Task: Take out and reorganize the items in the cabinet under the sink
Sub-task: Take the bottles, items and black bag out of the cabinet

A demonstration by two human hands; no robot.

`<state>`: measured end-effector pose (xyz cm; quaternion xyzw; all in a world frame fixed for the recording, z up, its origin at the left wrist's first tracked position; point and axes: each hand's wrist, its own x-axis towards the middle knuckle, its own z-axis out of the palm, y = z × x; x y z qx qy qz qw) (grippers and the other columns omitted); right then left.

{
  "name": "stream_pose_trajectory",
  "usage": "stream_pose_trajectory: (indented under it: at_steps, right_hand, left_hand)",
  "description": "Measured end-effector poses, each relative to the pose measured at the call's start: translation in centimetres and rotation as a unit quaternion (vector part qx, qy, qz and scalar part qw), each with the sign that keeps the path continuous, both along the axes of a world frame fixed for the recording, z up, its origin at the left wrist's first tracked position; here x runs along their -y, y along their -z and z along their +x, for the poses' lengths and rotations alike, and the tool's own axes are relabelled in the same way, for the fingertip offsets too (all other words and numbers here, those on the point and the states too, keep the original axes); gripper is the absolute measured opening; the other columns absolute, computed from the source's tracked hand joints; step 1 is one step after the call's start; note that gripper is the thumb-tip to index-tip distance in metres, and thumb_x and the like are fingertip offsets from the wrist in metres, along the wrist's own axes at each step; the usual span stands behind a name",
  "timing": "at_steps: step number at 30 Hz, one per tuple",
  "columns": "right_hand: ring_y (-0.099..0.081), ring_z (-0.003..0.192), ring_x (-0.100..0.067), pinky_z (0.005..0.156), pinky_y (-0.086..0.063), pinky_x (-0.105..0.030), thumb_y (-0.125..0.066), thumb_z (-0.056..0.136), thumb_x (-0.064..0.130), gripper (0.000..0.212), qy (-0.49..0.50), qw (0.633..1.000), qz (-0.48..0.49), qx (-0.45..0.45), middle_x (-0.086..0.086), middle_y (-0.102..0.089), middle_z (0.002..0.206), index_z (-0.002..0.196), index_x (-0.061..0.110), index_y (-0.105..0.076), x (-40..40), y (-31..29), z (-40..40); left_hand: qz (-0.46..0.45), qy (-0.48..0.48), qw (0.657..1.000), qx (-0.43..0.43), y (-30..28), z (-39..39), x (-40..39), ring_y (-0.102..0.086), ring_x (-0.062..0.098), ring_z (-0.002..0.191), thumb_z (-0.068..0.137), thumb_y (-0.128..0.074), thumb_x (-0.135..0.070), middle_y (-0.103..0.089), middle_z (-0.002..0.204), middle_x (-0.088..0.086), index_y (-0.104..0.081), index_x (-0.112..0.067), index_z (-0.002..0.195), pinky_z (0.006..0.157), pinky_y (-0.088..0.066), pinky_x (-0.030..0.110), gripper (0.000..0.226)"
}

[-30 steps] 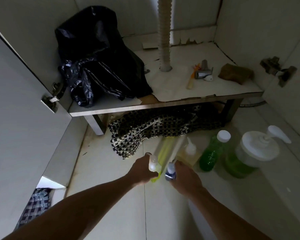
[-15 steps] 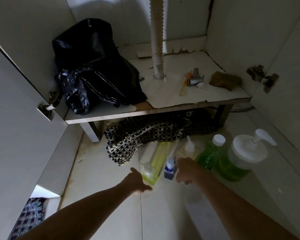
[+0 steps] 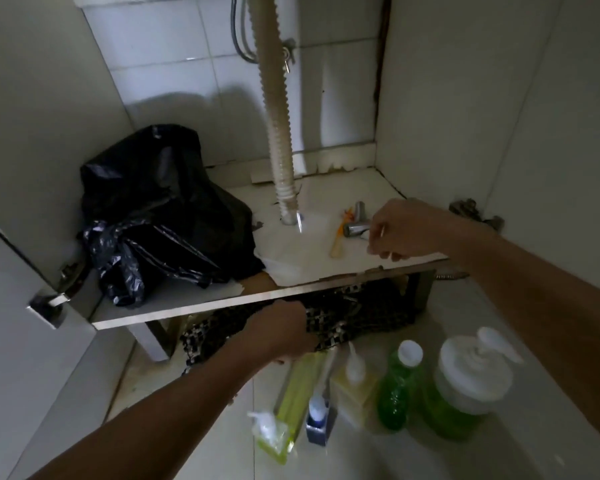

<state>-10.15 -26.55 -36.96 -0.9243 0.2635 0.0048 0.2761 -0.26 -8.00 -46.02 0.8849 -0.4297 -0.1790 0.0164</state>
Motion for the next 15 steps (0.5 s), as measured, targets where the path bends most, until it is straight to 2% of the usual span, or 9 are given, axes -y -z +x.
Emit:
stream_pose_trajectory:
  at_steps: [1, 2, 4, 6, 8, 10, 12, 14, 15]
  right_hand:
    - [-0.059, 0.058, -0.011, 0.051, -0.049, -0.015, -0.065, 0.087, 0.015, 0.009, 0.033, 0.999, 0.017, 0.029, -0.007, -0.067, 0.075, 0.084, 0.007, -0.066, 1.6, 0.3, -0.4]
    - [-0.059, 0.058, -0.011, 0.054, -0.05, -0.018, -0.066, 0.087, 0.015, 0.01, 0.06, 0.997, 0.03, 0.048, -0.007, -0.068, 0.075, 0.082, 0.007, -0.067, 3.1, 1.0, -0.7]
    - [-0.058, 0.057, -0.008, 0.051, -0.047, -0.01, -0.067, 0.086, 0.012, 0.009, 0.1, 0.992, 0.032, 0.065, -0.007, -0.069, 0.078, 0.081, 0.006, -0.069, 5.4, 2.9, -1.2]
    - [-0.061, 0.074, -0.008, 0.049, -0.036, 0.005, -0.063, 0.088, 0.008, 0.017, 0.123, 0.99, -0.002, 0.072, -0.008, -0.067, 0.104, 0.103, 0.001, -0.069, 6.8, 5.1, -1.3]
    - [-0.06, 0.095, -0.021, 0.052, -0.032, 0.007, -0.058, 0.089, 0.006, 0.024, 0.161, 0.983, -0.043, 0.077, -0.012, -0.063, 0.116, 0.11, -0.001, -0.066, 8.3, 7.4, -1.1]
    - [-0.058, 0.095, -0.027, 0.06, -0.038, -0.005, -0.056, 0.09, 0.007, 0.021, 0.211, 0.972, -0.058, 0.085, -0.018, -0.064, 0.112, 0.102, -0.005, -0.067, 9.5, 9.3, -0.7]
    - [-0.058, 0.102, -0.03, 0.08, -0.045, -0.024, -0.054, 0.091, 0.009, 0.023, 0.239, 0.964, -0.069, 0.095, -0.02, -0.062, 0.114, 0.108, -0.003, -0.064, 10.6, 10.8, 0.0]
    - [-0.055, 0.109, -0.033, 0.088, -0.044, -0.032, -0.05, 0.093, 0.01, 0.029, 0.235, 0.964, -0.083, 0.096, -0.022, -0.058, 0.121, 0.118, -0.003, -0.058, 11.5, 11.7, 1.0]
    - [-0.056, 0.108, -0.034, 0.087, -0.045, -0.034, -0.048, 0.094, 0.011, 0.03, 0.235, 0.962, -0.092, 0.1, -0.023, -0.058, 0.121, 0.119, -0.004, -0.057, 12.0, 11.9, 1.6]
  left_hand:
    - [-0.042, 0.019, 0.998, 0.047, -0.9, 0.4, 0.8, -0.065, 0.026, 0.069, 0.09, -0.054, -0.029, -0.063, 0.07, 0.016, -0.047, -0.011, 0.058, 0.059, -0.045, 0.031, 0.037]
    - [-0.087, 0.022, 0.993, 0.075, -1.6, 0.9, 1.5, -0.067, 0.026, 0.078, 0.089, -0.056, -0.03, -0.067, 0.077, 0.015, -0.053, -0.01, 0.06, 0.062, -0.044, 0.03, 0.035]
    - [-0.178, -0.004, 0.98, 0.085, -2.3, 2.0, 2.7, -0.066, 0.021, 0.089, 0.088, -0.06, -0.033, -0.072, 0.093, 0.004, -0.071, -0.015, 0.085, 0.07, -0.048, 0.027, 0.021]
    - [-0.234, -0.029, 0.968, 0.09, -2.2, 2.9, 3.5, -0.064, 0.018, 0.096, 0.088, -0.06, -0.034, -0.071, 0.1, 0.0, -0.07, -0.02, 0.105, 0.08, -0.052, 0.029, 0.024]
    - [-0.253, -0.025, 0.961, 0.109, -1.1, 3.7, 4.4, -0.061, 0.016, 0.103, 0.09, -0.059, -0.033, -0.068, 0.11, -0.002, -0.065, -0.021, 0.116, 0.086, -0.05, 0.03, 0.03]
    - [-0.275, -0.031, 0.952, 0.132, 0.1, 4.5, 5.1, -0.057, 0.017, 0.111, 0.091, -0.058, -0.032, -0.063, 0.12, -0.002, -0.06, -0.02, 0.124, 0.093, -0.046, 0.031, 0.036]
    - [-0.298, -0.036, 0.939, 0.166, 1.2, 5.3, 5.8, -0.058, 0.02, 0.112, 0.09, -0.06, -0.031, -0.063, 0.123, 0.002, -0.059, -0.018, 0.126, 0.097, -0.044, 0.033, 0.039]
    - [-0.312, -0.039, 0.931, 0.184, 2.0, 5.8, 6.3, -0.06, 0.023, 0.108, 0.088, -0.061, -0.031, -0.066, 0.118, 0.005, -0.061, -0.016, 0.124, 0.097, -0.043, 0.035, 0.039]
    - [-0.311, -0.041, 0.932, 0.183, 2.4, 5.9, 6.5, -0.061, 0.023, 0.106, 0.088, -0.061, -0.031, -0.068, 0.115, 0.004, -0.063, -0.016, 0.123, 0.095, -0.043, 0.035, 0.038]
